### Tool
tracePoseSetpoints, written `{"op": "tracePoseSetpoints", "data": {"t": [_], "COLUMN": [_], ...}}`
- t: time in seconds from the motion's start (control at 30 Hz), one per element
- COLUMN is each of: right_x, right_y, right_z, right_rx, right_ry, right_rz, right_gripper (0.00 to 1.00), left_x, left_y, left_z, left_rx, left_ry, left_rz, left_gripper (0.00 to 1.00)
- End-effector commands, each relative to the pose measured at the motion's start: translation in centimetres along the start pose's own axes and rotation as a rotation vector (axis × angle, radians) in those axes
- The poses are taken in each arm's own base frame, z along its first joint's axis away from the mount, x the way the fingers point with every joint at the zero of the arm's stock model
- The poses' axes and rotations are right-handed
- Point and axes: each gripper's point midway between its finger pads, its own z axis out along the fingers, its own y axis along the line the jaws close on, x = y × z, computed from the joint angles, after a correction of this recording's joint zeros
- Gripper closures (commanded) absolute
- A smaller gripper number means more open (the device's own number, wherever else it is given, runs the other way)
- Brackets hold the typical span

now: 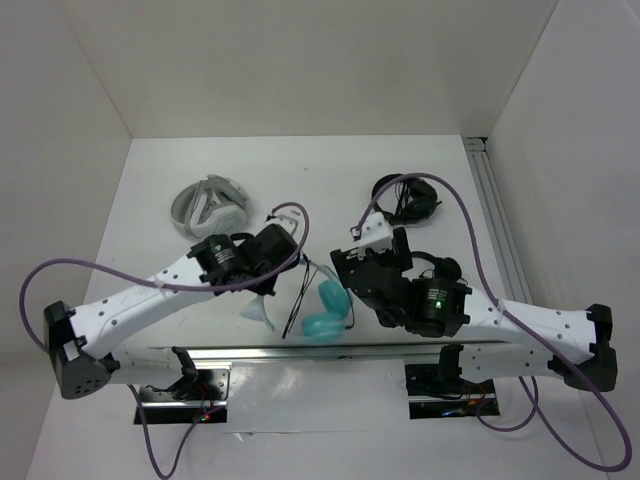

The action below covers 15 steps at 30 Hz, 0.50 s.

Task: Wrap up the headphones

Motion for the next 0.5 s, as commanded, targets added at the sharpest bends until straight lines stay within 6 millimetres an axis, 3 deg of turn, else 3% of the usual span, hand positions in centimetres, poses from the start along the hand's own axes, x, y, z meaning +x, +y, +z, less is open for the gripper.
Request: {"op": "tracePoseSetpoints", "data": {"t": [0.0, 0.03, 0.07, 0.1, 0.13, 0.17, 0.2, 0.23, 0.27, 0.3, 0.33, 0.4, 0.47], "right_x": [-1.4, -1.4, -1.0, -0.6, -0.8, -0.7, -0.6, -0.6, -0.5, -0.4, -0.3, -0.4, -0.1], "right_y": [-1.7, -1.8, -2.1, -2.0, -2.1, -2.1, -2.0, -2.0, -1.8, -1.5, -1.3, -1.3, -0.9], "right_z": [-1.4, -1.5, -1.6, -1.5, -1.6, -1.6, -1.6, -1.6, -1.6, -1.9, -1.9, -2.1, -2.1], "right_rx": [0.063, 0.070, 0.087, 0.092, 0.093, 0.098, 0.088, 0.088, 0.080, 0.054, 0.044, 0.029, 0.018], "right_ry": [-0.015, -0.019, -0.013, -0.002, -0.001, 0.010, 0.015, 0.015, 0.018, 0.026, 0.031, 0.027, 0.027], "right_rz": [0.182, 0.186, 0.188, 0.176, 0.187, 0.173, 0.174, 0.174, 0.183, 0.181, 0.181, 0.200, 0.193], "right_gripper": [0.00, 0.00, 0.00, 0.00, 0.00, 0.00, 0.00, 0.00, 0.00, 0.00, 0.00, 0.00, 0.00], "left_x": [-6.9, -9.5, -10.3, -11.1, -14.1, -15.3, -15.7, -18.4, -19.7, -20.7, -22.5, -23.2, -25.3], "left_y": [-0.5, -0.5, 0.4, 0.3, 0.0, -0.3, 0.0, -0.1, -0.3, 1.0, 1.0, 1.5, 3.7], "left_z": [3.3, 4.7, 7.5, 8.9, 9.4, 10.5, 13.6, 14.0, 15.3, 17.0, 19.9, 22.7, 25.6], "left_rx": [0.015, 0.058, 0.036, 0.057, 0.090, 0.105, 0.086, 0.101, 0.124, 0.109, 0.107, 0.139, 0.123], "left_ry": [-0.179, -0.237, -0.209, -0.208, -0.269, -0.281, -0.256, -0.300, -0.299, -0.292, -0.272, -0.217, -0.218], "left_rz": [-0.213, -0.274, -0.290, -0.293, -0.311, -0.303, -0.256, -0.249, -0.233, -0.213, -0.207, -0.196, -0.235], "left_gripper": [1.00, 1.00, 1.00, 1.00, 1.00, 1.00, 1.00, 1.00, 1.00, 1.00, 1.00, 1.00, 1.00]}}
